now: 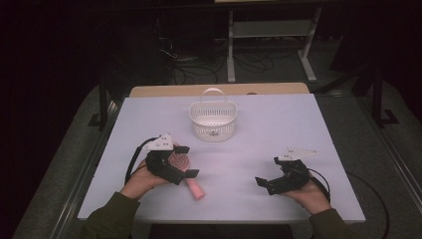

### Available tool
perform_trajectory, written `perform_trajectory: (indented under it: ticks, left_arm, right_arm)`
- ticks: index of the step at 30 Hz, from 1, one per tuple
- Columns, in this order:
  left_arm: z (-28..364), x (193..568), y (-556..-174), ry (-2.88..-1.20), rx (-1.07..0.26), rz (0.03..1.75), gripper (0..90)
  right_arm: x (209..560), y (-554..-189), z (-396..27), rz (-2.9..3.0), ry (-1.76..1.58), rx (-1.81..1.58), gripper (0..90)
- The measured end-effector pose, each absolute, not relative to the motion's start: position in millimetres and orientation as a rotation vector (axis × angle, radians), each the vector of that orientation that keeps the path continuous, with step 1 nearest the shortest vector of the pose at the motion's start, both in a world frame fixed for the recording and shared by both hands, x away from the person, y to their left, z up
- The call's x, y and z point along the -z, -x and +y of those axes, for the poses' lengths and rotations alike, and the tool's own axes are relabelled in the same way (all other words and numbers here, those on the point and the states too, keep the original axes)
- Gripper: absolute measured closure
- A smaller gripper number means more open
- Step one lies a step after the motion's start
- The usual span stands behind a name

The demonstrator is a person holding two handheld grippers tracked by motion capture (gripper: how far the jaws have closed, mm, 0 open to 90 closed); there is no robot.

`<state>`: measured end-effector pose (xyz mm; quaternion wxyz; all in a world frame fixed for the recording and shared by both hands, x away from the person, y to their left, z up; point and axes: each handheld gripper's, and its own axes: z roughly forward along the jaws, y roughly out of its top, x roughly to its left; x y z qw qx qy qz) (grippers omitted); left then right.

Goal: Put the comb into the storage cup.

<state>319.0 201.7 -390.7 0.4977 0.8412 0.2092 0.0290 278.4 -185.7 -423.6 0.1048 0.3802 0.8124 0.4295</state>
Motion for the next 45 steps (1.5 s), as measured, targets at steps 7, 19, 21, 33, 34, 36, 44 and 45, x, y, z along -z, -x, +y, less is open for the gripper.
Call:
perform_trajectory:
  ticks: [7, 19, 21, 33, 34, 36, 44, 45]
  left_arm:
    - [195, 391, -318, -2.042, -0.068, 0.513, 14.2]
    - [184, 395, -319, -2.054, -0.053, 0.515, 26.9]
    - [182, 396, -318, -2.054, -0.052, 0.513, 30.2]
    - [173, 401, -313, -2.072, -0.031, 0.505, 43.4]
    - [172, 401, -312, -2.073, -0.029, 0.505, 43.8]
    - [171, 402, -311, -2.073, -0.034, 0.502, 44.1]
    - [163, 407, -305, -2.091, -0.012, 0.494, 50.4]
    - [162, 408, -305, -2.097, -0.009, 0.488, 51.1]
  right_arm:
    - [424, -278, -186, 2.392, -1.122, -1.268, 0.0]
    - [424, -279, -186, 2.396, -1.124, -1.274, 0.0]
    - [423, -279, -186, 2.394, -1.127, -1.274, 0.0]
    - [423, -279, -186, 2.394, -1.124, -1.273, 0.0]
    - [423, -279, -186, 2.393, -1.126, -1.272, 0.0]
    - [423, -279, -186, 2.394, -1.127, -1.271, 0.0]
    - [424, -279, -186, 2.398, -1.122, -1.268, 0.0]
    - [424, -279, -186, 2.399, -1.121, -1.267, 0.0]
